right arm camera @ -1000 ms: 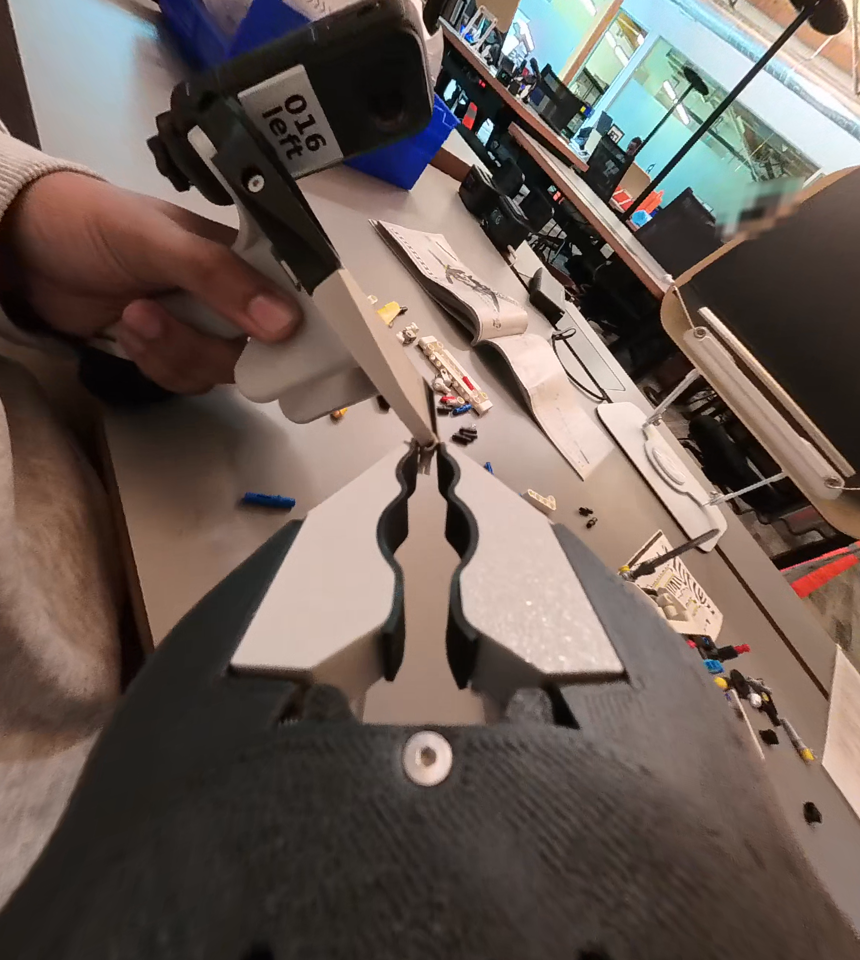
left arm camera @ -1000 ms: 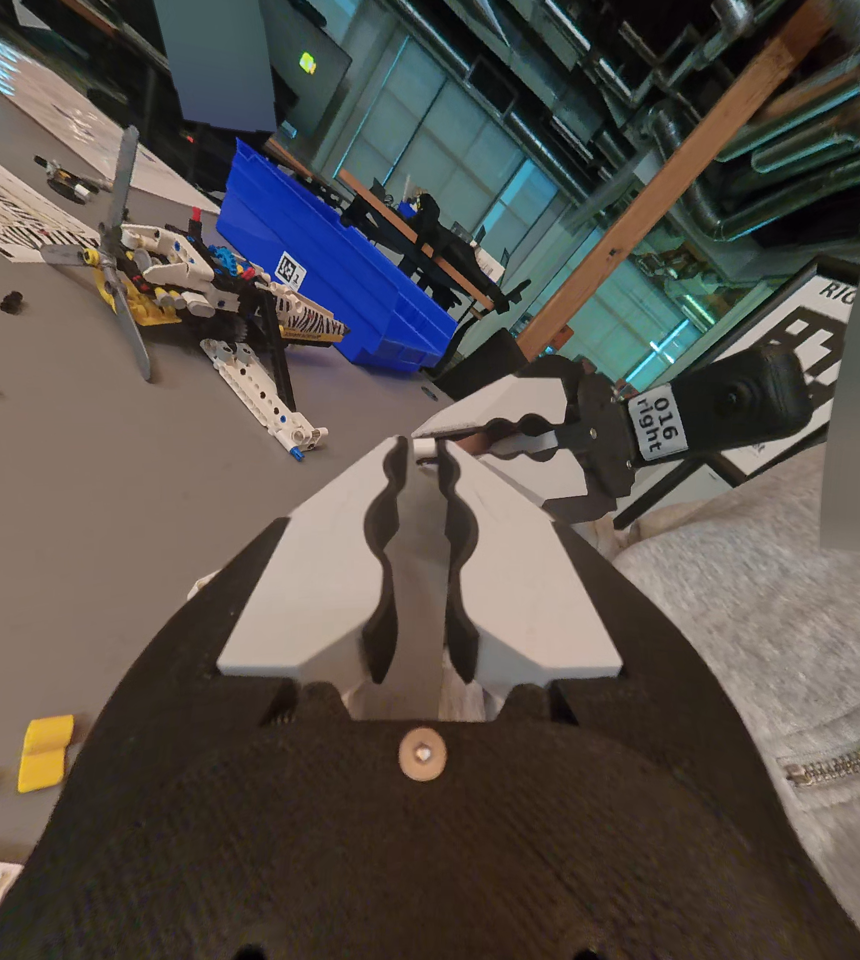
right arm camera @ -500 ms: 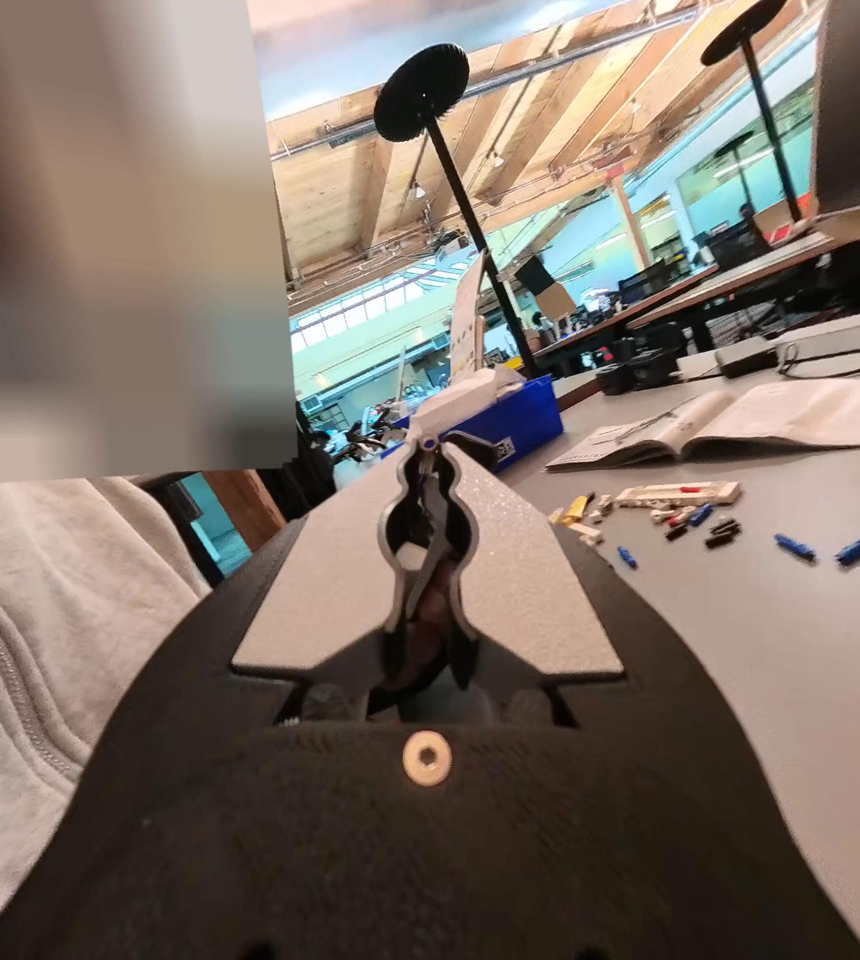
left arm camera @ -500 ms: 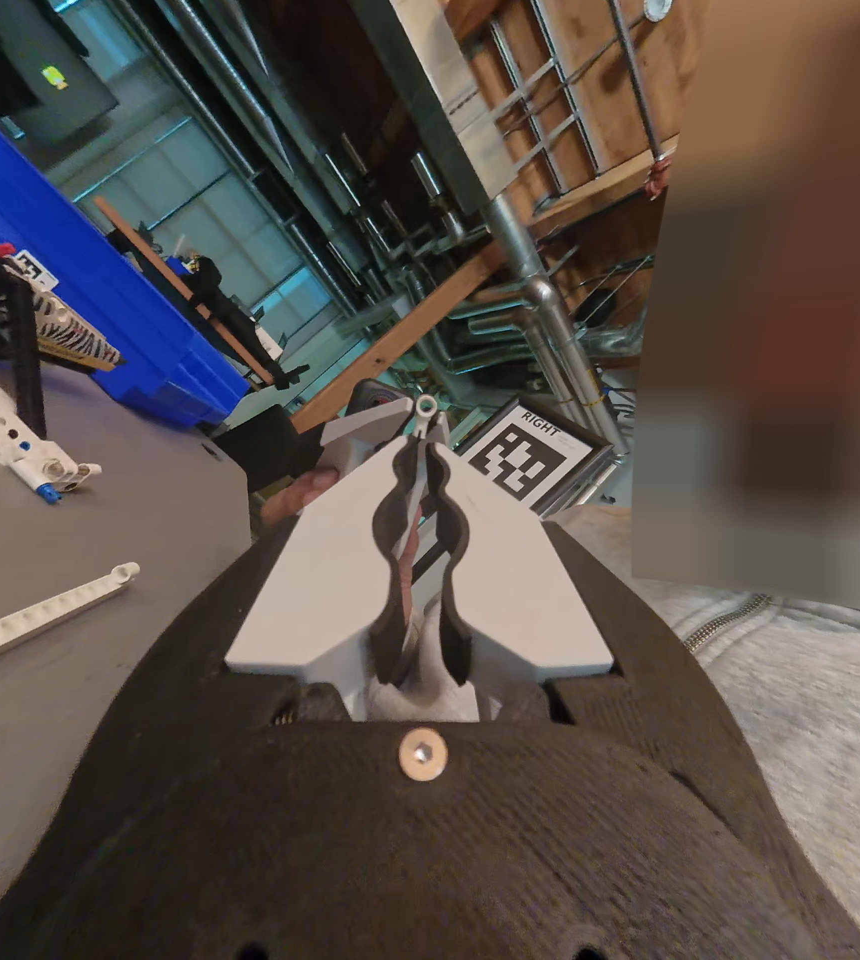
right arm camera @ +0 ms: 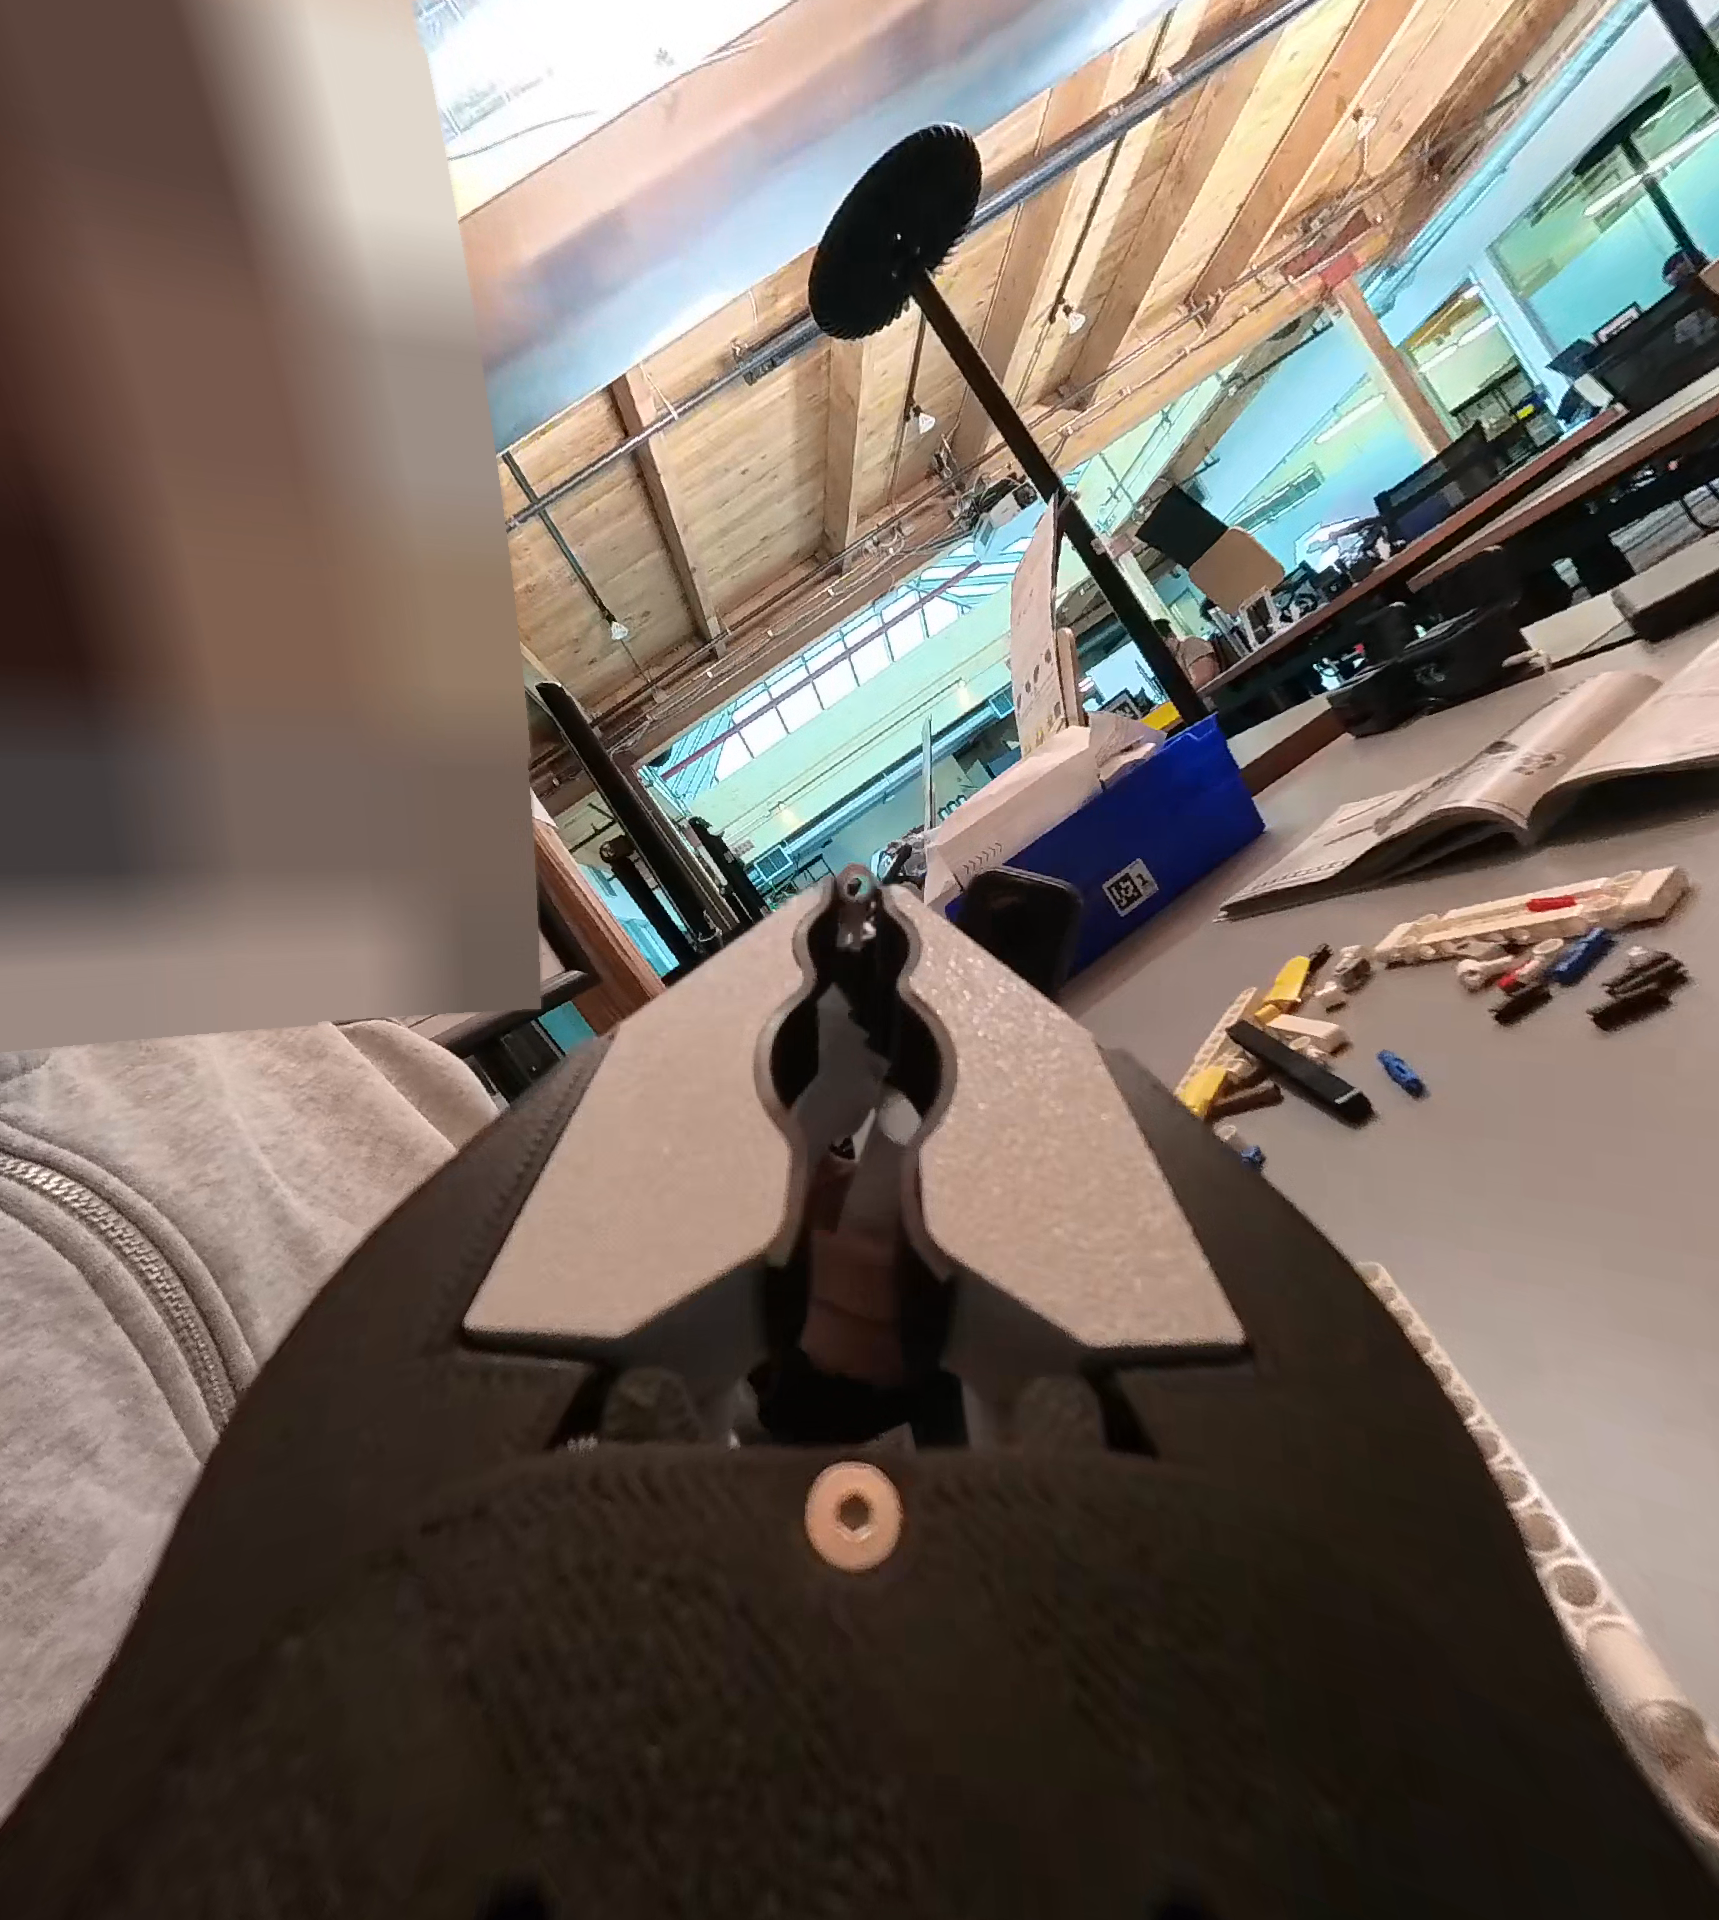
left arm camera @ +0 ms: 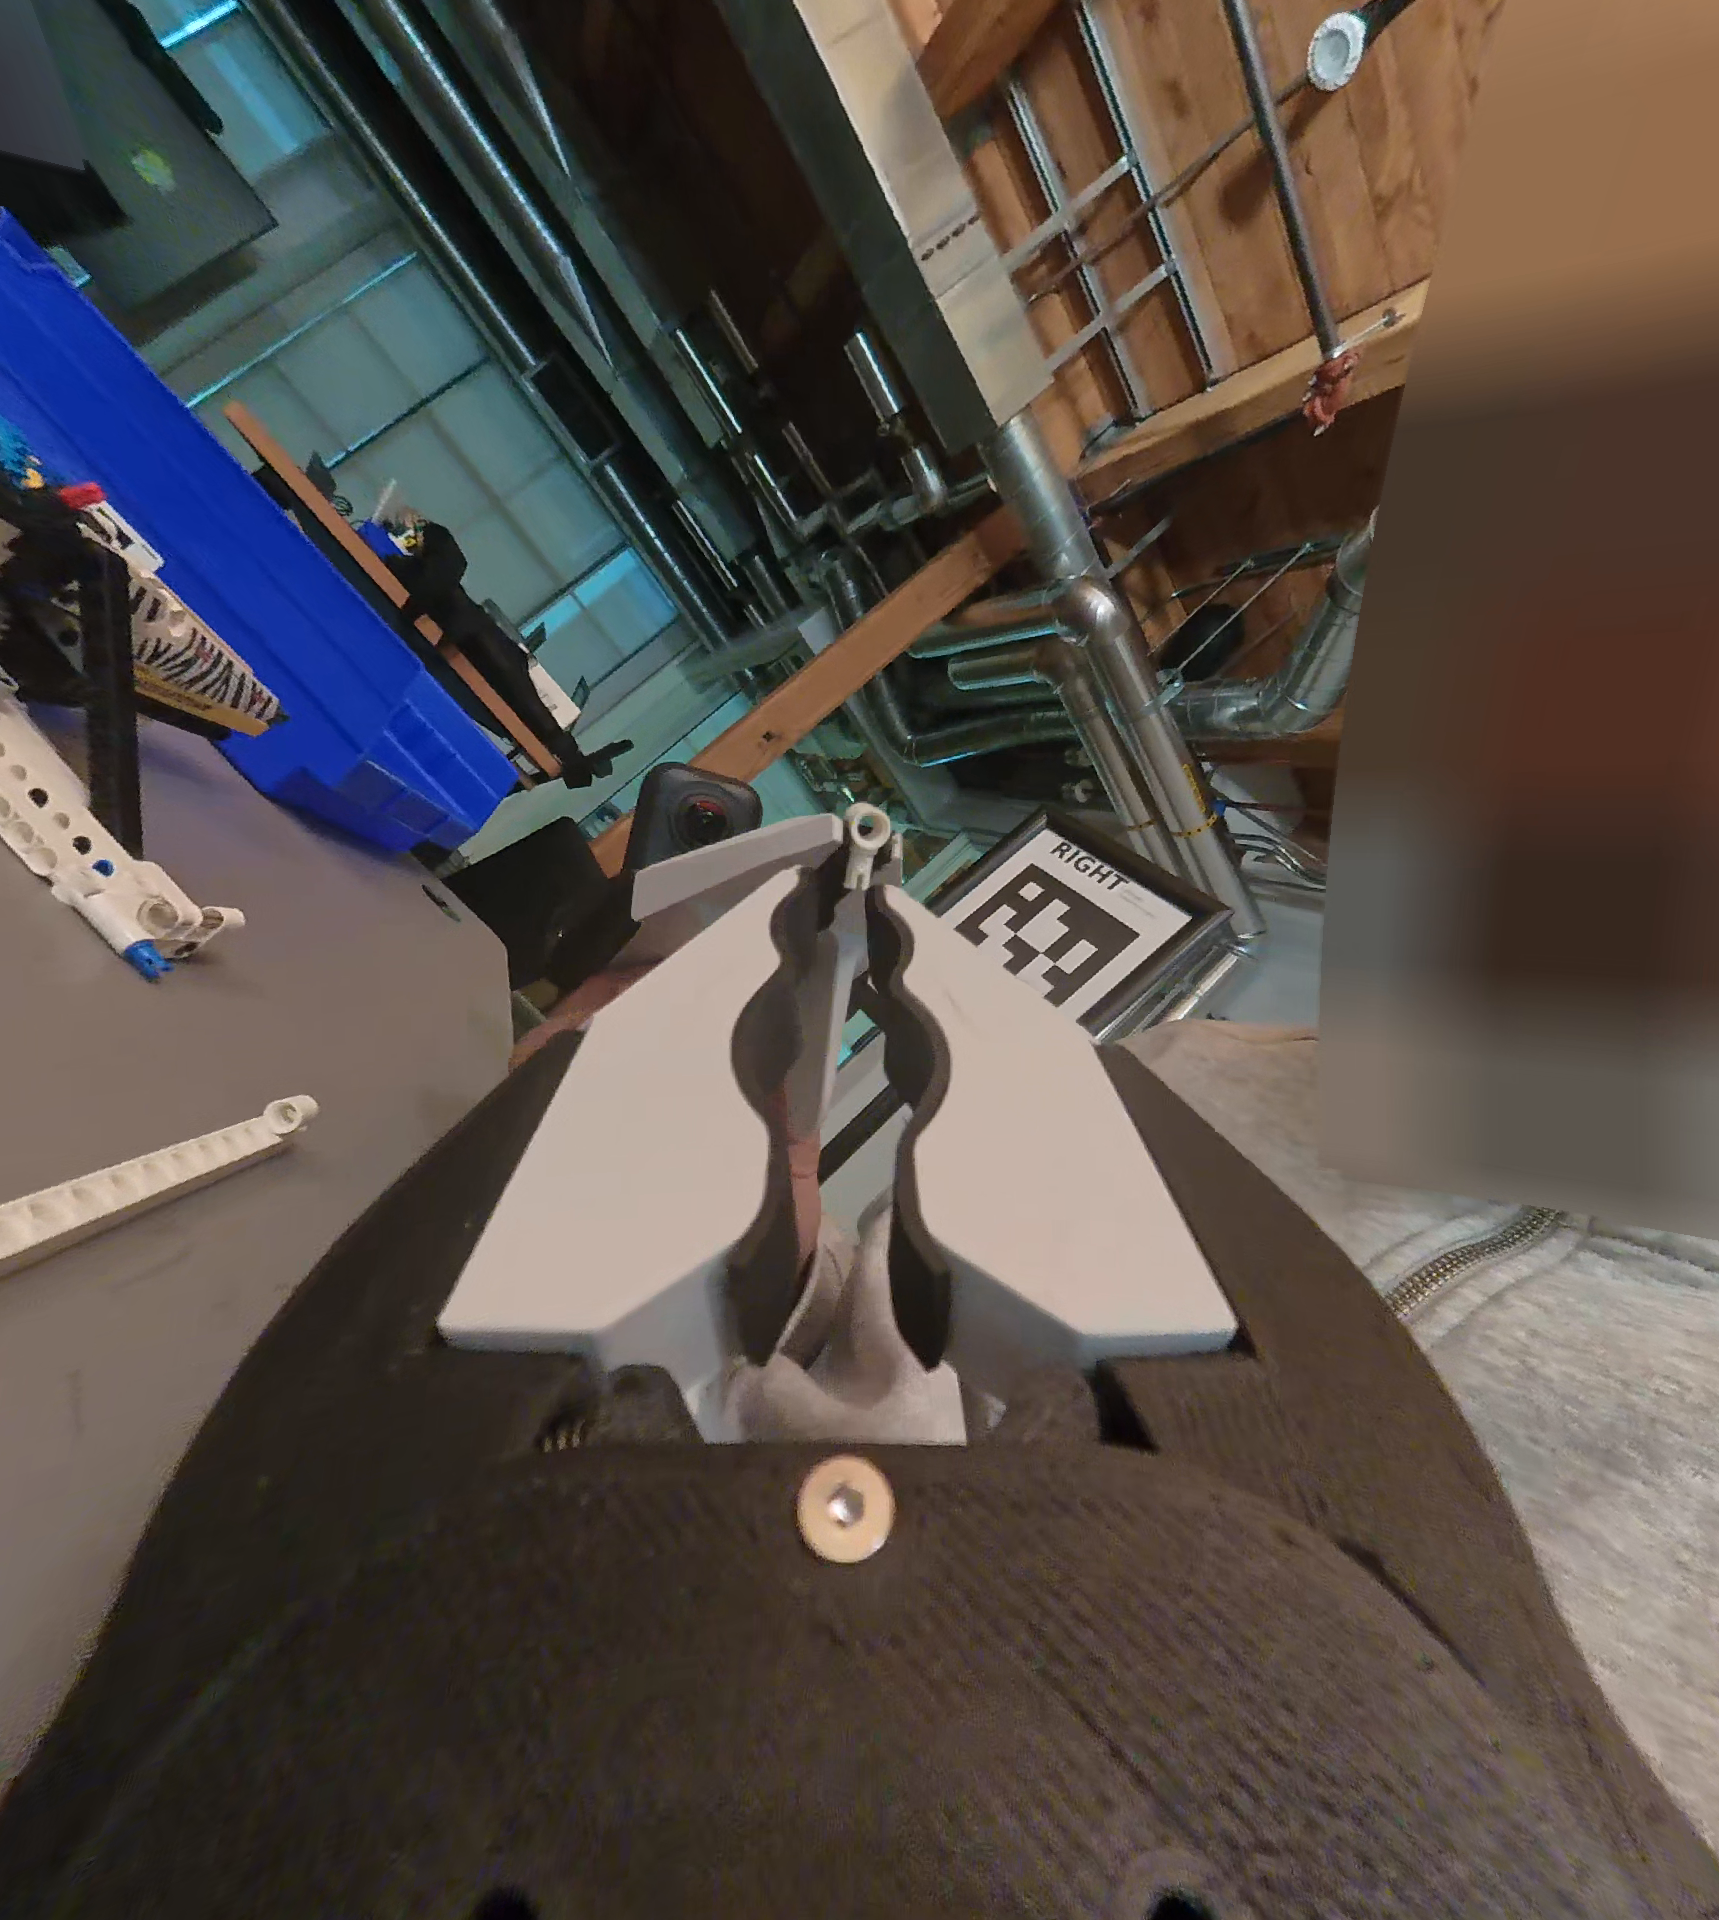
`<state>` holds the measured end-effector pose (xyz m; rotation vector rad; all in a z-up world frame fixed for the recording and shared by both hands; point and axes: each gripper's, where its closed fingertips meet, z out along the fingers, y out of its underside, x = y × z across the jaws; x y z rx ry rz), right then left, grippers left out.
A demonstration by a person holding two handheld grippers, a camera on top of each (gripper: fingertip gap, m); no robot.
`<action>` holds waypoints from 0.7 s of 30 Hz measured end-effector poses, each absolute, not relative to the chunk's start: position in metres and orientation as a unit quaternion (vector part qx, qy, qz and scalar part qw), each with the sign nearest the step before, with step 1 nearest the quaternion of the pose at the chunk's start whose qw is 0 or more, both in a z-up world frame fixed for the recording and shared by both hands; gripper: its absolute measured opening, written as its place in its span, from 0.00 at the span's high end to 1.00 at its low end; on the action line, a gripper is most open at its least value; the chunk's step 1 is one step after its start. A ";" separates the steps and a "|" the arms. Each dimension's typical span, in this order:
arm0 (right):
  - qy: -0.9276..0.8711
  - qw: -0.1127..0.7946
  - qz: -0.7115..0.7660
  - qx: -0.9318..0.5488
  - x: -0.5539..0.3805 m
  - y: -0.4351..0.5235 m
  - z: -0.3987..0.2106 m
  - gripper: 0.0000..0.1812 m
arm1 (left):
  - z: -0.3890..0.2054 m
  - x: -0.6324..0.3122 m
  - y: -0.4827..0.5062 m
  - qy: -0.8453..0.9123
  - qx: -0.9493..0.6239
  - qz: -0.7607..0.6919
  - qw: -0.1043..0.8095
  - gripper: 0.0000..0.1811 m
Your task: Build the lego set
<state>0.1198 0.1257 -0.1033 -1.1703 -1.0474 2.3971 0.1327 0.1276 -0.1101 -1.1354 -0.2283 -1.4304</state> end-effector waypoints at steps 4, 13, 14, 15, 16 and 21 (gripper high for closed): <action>-0.362 0.147 0.824 -0.411 0.119 0.128 -0.107 0.98 | -0.110 0.133 0.128 -0.100 -0.487 -0.621 0.606 0.97; -0.358 0.141 0.826 -0.412 0.118 0.127 -0.108 0.98 | -0.112 0.133 0.129 -0.109 -0.485 -0.621 0.605 0.99; -0.358 0.141 0.825 -0.413 0.118 0.128 -0.108 0.98 | -0.112 0.132 0.129 -0.109 -0.485 -0.620 0.607 0.99; -0.359 0.141 0.824 -0.414 0.118 0.128 -0.109 0.98 | -0.112 0.130 0.128 -0.111 -0.483 -0.618 0.610 1.00; -0.363 0.141 0.822 -0.416 0.118 0.128 -0.110 0.98 | -0.112 0.127 0.128 -0.114 -0.480 -0.616 0.614 1.00; -0.385 0.144 0.809 -0.420 0.120 0.128 -0.113 0.98 | -0.115 0.130 0.128 -0.095 -0.512 -0.590 0.617 1.00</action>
